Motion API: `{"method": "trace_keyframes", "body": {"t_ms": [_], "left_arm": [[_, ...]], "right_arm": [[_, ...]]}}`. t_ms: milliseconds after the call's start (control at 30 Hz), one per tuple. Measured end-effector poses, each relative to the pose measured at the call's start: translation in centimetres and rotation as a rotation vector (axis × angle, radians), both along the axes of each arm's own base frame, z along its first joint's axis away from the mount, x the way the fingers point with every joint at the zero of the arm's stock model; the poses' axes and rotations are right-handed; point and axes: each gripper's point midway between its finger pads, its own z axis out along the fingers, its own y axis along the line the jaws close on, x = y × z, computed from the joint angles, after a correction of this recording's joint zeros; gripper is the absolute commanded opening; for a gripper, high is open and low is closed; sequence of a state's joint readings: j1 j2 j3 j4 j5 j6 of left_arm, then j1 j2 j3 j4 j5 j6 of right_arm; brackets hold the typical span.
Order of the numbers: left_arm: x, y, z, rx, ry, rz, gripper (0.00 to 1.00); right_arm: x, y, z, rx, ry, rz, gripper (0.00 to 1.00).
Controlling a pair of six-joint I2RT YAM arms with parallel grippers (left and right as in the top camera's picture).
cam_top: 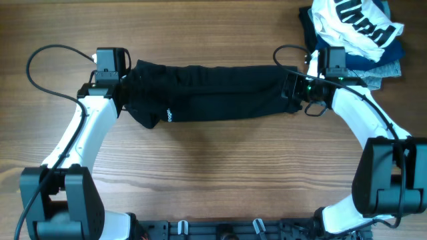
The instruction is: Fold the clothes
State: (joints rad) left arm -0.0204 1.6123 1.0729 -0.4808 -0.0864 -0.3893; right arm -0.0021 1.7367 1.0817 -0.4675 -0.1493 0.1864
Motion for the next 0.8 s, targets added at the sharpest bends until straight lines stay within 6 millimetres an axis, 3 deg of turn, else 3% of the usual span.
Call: {"method": "trace_keyframes", "body": {"t_ms": [233,433,533,667,800], "left_arm": [[-3.7,0.1,-1.6,0.010,0.164,-0.005,1.00],[-4.7,0.4,-2.0,0.014,0.209,-0.002,1.00],[-4.7,0.9,-2.0,0.013,0.209,0.012,1.00],[-4.9,1.8,-2.0,0.010,0.212,0.040,1.00],[-5.0,3.4,-2.0,0.005,0.213,0.084,1.00]], "right_arm": [[0.1,-0.1,-0.7,-0.036,0.001,0.074,0.99],[-0.3,-0.2,-4.6,-0.059,0.078,0.129,0.93],[0.3,-0.2,-4.8,-0.071,0.063,0.146,0.78],[0.6,-0.2,-5.0,-0.066,0.066,0.144,0.31],[0.4,0.8,-5.2,0.004,0.083,0.133,0.07]]}}
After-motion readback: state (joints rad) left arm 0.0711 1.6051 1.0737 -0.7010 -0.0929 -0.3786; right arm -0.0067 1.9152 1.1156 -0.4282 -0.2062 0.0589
